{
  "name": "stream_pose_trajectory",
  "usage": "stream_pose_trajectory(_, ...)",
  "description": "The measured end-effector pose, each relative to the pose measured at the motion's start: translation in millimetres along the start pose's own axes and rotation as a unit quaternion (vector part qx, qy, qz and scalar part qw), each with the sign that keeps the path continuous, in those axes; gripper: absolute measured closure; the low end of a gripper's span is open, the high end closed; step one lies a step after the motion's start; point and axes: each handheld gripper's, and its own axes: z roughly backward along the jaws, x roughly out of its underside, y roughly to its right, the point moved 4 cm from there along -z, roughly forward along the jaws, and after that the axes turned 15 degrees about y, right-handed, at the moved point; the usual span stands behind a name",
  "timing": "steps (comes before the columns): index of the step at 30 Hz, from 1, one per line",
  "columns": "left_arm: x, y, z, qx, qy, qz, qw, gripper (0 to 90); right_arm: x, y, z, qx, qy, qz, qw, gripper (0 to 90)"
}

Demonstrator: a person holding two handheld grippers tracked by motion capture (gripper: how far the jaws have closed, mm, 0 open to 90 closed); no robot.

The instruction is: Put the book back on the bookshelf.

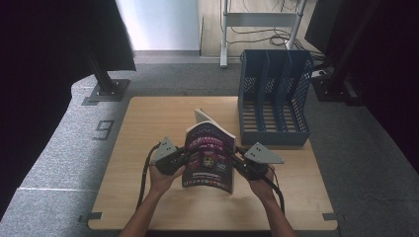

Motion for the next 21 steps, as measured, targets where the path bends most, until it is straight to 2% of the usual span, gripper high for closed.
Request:
stream_pose_trajectory(6,-4.6,-4.1,-5.9,-0.008,-0.004,-0.002,1.0,84.6,-1.8,2.0,-4.0,0.002,0.003,0.011,0.9999,79.2)
stream_pose_trajectory(8,-7.6,-6.7,-9.3,-0.011,-0.007,-0.003,0.9999,84.5,-6.0,1.0,-8.0,-0.004,0.008,0.038,0.9992,80.3)
stream_pose_trajectory(13,-15.8,-8.4,-15.8,-0.015,-0.011,-0.011,0.9998,85.4,-11.6,1.2,-10.8,0.001,0.014,0.059,0.9982,81.3)
stream_pose_trajectory(18,-25.1,-1.6,-17.0,-0.013,-0.007,-0.033,0.9993,85.8,-14.6,4.1,-4.5,0.005,0.03,0.051,0.9982,81.0)
stream_pose_trajectory(21,-23.2,2.1,-17.1,-0.005,-0.01,-0.037,0.9993,85.6,-13.5,4.4,0.3,0.007,0.033,0.051,0.9981,81.1)
